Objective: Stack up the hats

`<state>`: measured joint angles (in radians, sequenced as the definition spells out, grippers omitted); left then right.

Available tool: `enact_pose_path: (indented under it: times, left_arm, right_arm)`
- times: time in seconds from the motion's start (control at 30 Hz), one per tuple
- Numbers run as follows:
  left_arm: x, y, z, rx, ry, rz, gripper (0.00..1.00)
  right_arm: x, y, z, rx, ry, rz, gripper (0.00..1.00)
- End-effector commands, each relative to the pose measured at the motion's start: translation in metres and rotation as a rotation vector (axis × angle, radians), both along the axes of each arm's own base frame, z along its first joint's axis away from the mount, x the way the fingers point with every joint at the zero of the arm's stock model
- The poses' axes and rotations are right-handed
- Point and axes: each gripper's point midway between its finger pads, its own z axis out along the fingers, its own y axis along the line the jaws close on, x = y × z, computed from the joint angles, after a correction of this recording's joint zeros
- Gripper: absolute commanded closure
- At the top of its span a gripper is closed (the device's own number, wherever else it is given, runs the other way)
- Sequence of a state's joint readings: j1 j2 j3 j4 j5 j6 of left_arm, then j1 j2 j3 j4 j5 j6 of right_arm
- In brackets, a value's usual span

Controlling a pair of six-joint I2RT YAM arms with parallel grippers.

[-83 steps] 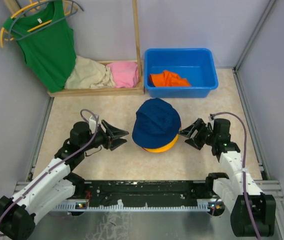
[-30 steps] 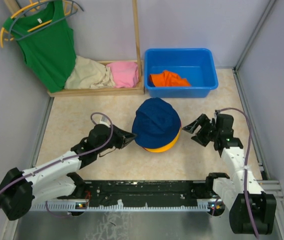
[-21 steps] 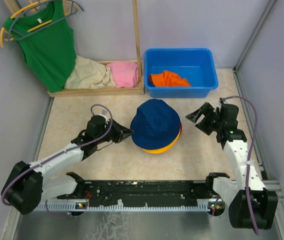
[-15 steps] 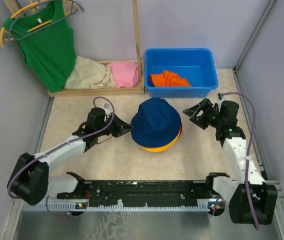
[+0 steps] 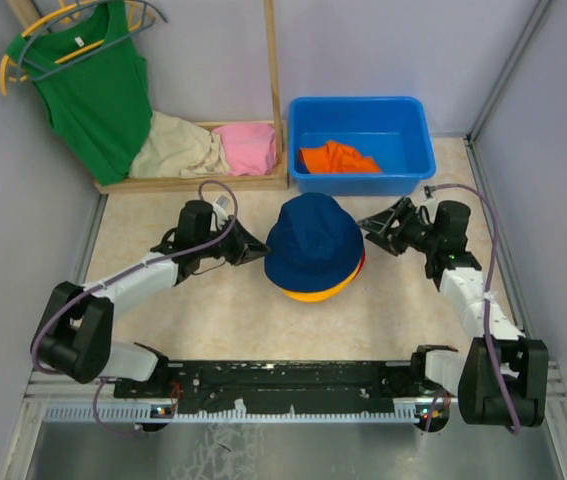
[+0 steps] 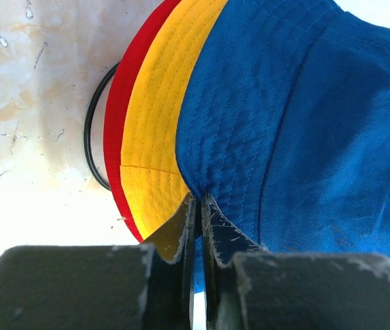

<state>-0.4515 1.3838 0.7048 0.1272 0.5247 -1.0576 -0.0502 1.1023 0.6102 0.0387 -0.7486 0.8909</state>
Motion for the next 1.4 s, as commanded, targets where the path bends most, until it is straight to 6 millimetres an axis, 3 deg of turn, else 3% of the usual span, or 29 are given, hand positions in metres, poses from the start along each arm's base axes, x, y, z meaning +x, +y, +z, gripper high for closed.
enact_pose_path:
  times: [0.0,0.3,0.43,0.6,0.87,1.13,1.37]
  left_arm:
    - [0.005,-0.005,0.012,-0.019,-0.041,-0.035,0.91]
    - [0.006,-0.007,0.010,-0.034,-0.032,-0.039,0.93]
    - [0.007,-0.009,0.009,-0.038,-0.026,-0.039,0.93]
    - [0.009,-0.010,0.010,-0.041,-0.028,-0.042,0.93]
    - [0.011,-0.010,0.009,-0.039,-0.026,-0.042,0.94]
    - [-0.003,0.001,-0.011,-0.006,0.011,-0.034,0.95]
    - [-0.021,0.013,-0.035,0.023,0.058,-0.025,0.96]
  right_arm:
    - [0.006,0.002,0.010,0.021,-0.066,0.028,0.38]
    - [0.006,0.005,-0.002,0.057,-0.036,0.038,0.40]
    - [0.006,0.008,0.000,0.084,-0.034,0.044,0.55]
    - [0.004,0.020,-0.005,0.094,-0.016,0.070,0.65]
    - [0.000,0.022,-0.020,0.081,0.022,0.071,1.00]
    - [-0.009,0.015,-0.042,0.043,0.068,0.040,1.00]
    - [-0.008,0.012,-0.043,0.033,0.071,0.036,1.00]
